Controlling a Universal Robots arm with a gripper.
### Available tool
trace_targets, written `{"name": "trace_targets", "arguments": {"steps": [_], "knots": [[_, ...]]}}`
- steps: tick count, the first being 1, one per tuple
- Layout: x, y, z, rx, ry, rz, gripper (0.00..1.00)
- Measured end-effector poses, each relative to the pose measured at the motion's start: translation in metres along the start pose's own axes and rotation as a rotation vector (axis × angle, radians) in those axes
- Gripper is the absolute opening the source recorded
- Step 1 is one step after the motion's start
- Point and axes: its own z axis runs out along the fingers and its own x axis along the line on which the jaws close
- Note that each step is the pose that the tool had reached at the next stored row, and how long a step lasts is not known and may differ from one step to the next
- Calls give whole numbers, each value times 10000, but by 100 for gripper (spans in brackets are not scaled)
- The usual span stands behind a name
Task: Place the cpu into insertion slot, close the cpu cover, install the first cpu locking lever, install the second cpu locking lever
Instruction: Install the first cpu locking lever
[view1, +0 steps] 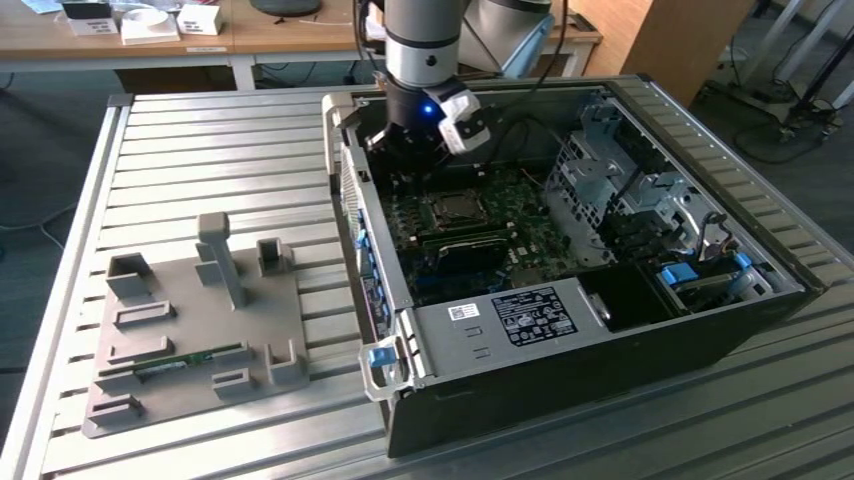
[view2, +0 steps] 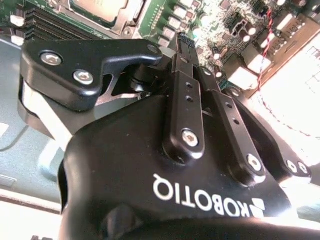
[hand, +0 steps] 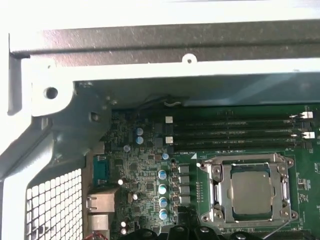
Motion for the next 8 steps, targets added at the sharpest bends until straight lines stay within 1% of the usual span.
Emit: {"name": "trace_targets", "arguments": {"steps": [8], "knots": [[10, 31, -6, 0, 1, -1, 11]]}}
